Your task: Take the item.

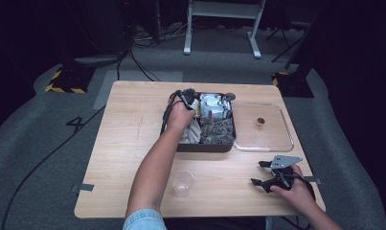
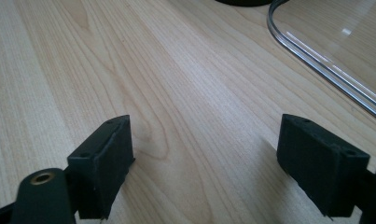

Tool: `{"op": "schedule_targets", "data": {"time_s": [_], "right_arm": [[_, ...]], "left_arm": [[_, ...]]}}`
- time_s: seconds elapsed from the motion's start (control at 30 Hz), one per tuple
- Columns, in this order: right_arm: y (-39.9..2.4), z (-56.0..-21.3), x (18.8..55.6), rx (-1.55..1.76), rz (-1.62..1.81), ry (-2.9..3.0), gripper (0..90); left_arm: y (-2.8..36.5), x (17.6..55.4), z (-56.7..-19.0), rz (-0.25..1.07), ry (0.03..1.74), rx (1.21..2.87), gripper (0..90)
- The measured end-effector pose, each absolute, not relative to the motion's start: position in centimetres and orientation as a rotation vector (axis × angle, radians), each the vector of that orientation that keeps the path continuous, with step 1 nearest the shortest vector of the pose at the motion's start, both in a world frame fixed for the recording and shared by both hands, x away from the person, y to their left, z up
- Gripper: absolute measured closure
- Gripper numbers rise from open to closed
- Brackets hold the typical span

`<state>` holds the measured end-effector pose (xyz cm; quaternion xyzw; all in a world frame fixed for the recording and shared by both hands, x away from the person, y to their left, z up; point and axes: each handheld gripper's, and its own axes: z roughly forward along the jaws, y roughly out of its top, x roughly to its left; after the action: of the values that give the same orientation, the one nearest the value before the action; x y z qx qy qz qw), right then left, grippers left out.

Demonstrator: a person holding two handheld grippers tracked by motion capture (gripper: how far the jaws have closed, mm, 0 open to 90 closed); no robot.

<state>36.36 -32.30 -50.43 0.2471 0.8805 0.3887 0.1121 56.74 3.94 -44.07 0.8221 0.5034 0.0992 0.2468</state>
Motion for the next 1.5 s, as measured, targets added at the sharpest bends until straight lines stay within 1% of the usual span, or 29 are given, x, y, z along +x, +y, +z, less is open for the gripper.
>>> {"op": "schedule_targets", "data": {"time_s": [0.07,0.23,0.5,0.87,1.17,1.37,1.5], "right_arm": [[-32.3,-50.4,36.4,0.725,1.142,2.585,18.6],[-32.3,-50.4,36.4,0.728,1.142,2.586,18.7],[-32.3,-50.4,36.4,0.728,1.141,2.587,18.7],[-32.3,-50.4,36.3,0.726,1.144,2.584,19.1],[-32.3,-50.4,36.3,0.727,1.144,2.585,19.2],[-32.3,-50.4,36.3,0.728,1.147,2.585,19.2],[-32.3,-50.4,36.3,0.728,1.147,2.585,19.2]], "left_arm": [[3.9,56.7,-43.9,0.272,1.367,2.257,89.7],[3.9,56.6,-43.6,0.301,1.348,2.27,90.0],[4.6,56.3,-42.2,0.349,1.328,2.229,90.0],[6.0,55.2,-39.2,0.369,1.279,2.174,90.0],[7.3,54.1,-36.6,0.376,1.198,2.13,90.0],[8.1,52.8,-34.5,0.372,1.124,2.125,90.0],[8.4,51.4,-33.3,0.392,1.088,2.137,90.0]]}}
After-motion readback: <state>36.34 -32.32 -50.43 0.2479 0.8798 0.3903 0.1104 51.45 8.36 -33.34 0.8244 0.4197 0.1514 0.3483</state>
